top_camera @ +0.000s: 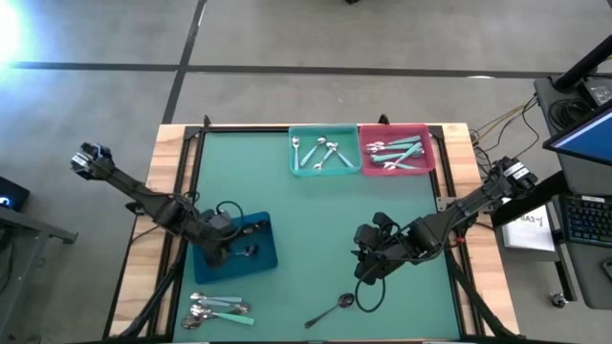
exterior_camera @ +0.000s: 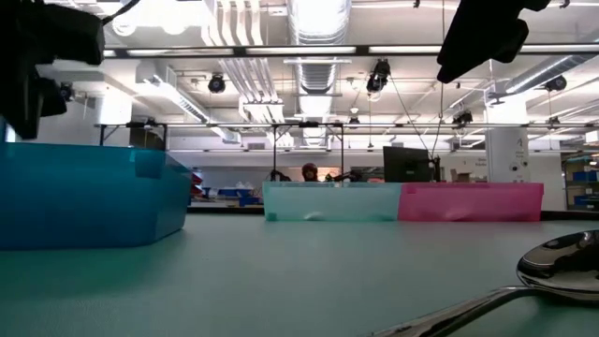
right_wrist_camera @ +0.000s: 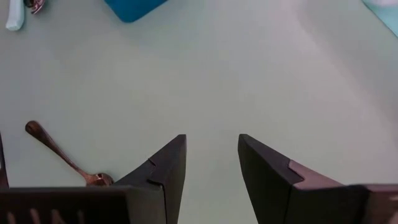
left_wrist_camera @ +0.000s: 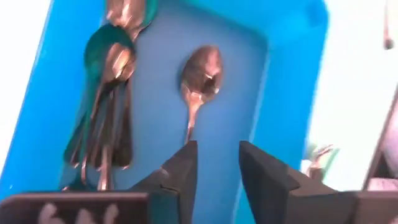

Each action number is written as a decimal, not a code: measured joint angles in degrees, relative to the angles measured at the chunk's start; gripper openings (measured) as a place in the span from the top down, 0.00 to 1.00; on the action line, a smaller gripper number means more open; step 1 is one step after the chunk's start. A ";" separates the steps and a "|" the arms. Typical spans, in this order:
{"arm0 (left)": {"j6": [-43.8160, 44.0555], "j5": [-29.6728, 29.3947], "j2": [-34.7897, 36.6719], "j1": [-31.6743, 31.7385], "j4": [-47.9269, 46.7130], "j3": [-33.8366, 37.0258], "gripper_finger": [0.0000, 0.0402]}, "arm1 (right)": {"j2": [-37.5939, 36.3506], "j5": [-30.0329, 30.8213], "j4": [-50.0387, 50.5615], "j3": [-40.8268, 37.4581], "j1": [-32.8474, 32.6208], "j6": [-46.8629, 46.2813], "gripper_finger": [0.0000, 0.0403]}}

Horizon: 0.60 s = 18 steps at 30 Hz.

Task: Sort silverware by color (type)
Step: Put the top black spoon into the dark blue bin

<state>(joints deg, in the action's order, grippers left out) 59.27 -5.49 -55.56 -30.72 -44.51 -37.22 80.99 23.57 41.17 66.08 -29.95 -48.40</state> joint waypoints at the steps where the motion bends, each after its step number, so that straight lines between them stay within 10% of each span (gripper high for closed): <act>1: -0.59 -0.15 -0.59 0.00 0.28 -1.02 0.72 | 0.00 0.00 -0.02 0.00 -0.01 0.00 0.66; 18: -5.16 -3.10 -26.20 -14.02 -1.98 -24.70 0.56 | 0.00 0.00 0.00 0.00 0.00 0.00 0.66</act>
<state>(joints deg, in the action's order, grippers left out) 54.11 -8.60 -81.76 -44.74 -46.49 -61.92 80.99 23.57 41.17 66.08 -29.95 -48.40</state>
